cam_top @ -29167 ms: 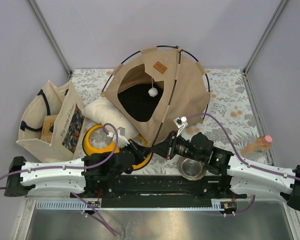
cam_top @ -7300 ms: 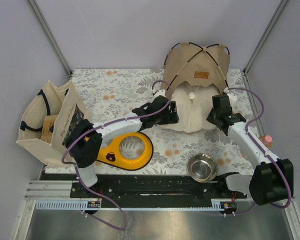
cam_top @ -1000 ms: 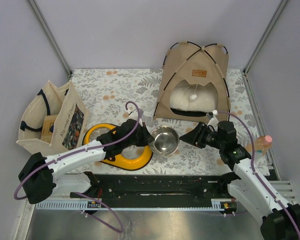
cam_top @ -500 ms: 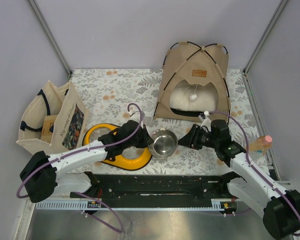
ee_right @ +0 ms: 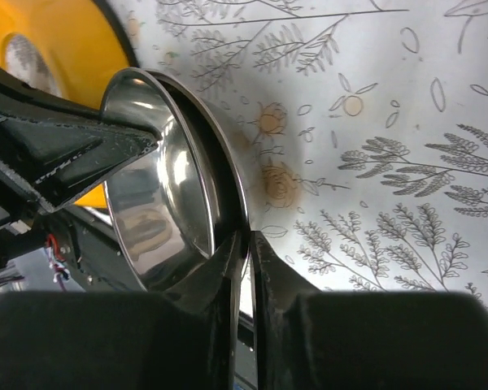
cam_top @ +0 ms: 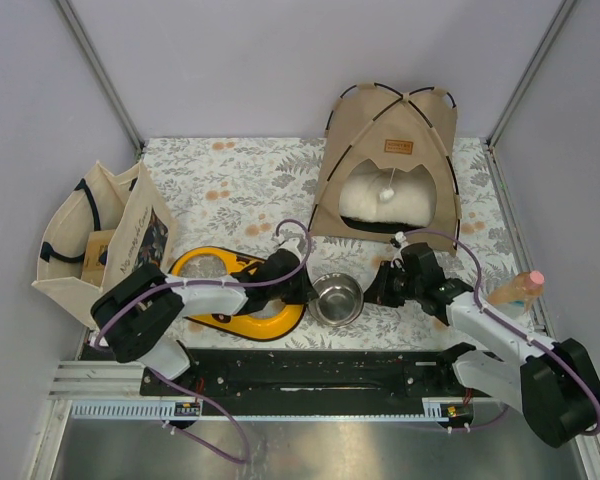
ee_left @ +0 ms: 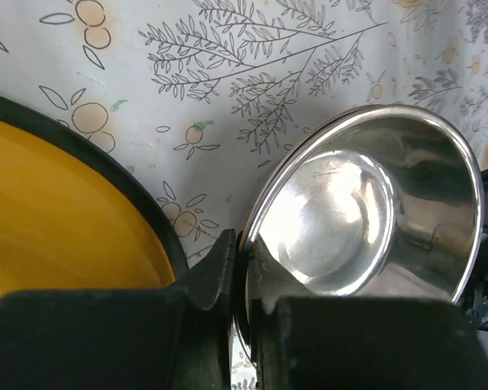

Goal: Set up the pet tent

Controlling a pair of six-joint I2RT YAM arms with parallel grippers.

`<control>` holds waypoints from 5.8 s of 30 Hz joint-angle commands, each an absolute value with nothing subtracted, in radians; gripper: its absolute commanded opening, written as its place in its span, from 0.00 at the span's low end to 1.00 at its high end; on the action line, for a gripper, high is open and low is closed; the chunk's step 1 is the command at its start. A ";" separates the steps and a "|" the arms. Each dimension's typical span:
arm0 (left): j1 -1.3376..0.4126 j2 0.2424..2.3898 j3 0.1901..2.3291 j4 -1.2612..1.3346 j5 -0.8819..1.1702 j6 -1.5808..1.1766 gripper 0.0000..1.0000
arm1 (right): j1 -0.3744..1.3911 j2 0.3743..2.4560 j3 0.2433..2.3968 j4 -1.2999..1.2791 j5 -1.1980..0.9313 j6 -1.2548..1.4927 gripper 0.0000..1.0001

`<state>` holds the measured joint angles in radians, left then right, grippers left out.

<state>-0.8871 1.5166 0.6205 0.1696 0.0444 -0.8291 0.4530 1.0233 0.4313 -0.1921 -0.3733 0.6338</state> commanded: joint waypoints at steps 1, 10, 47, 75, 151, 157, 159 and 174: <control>-0.923 1.546 0.663 0.411 0.130 -0.871 0.06 | 0.491 1.064 0.433 -0.080 -0.359 0.634 0.11; -0.943 1.496 0.693 0.256 0.022 -0.802 0.59 | 0.502 0.983 0.423 -0.092 -0.296 0.643 0.00; -1.236 1.454 0.897 0.058 -0.256 -0.577 0.93 | 0.502 0.969 0.368 -0.110 -0.256 0.673 0.00; -1.262 1.678 1.057 -0.093 -0.215 -0.546 0.02 | 0.503 0.988 0.368 -0.112 -0.226 0.701 0.00; -1.206 0.819 1.058 -1.155 -1.051 -1.000 0.00 | 0.900 1.571 0.879 0.230 -0.147 0.968 0.00; -1.189 0.813 1.034 -1.117 -1.023 -0.983 0.00 | 0.905 1.623 0.862 0.291 -0.175 1.012 0.00; -1.184 0.813 1.032 -1.115 -1.016 -0.982 0.00 | 0.905 1.631 0.850 0.317 -0.186 1.034 0.00; -1.166 0.824 1.017 -1.115 -0.999 -0.980 0.00 | 0.907 1.598 0.879 0.125 -0.143 0.970 0.49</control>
<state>-1.1782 0.8204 1.0203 -1.1496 -0.9955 -0.9878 0.8970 1.6413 0.8352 0.2039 -0.1852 1.0183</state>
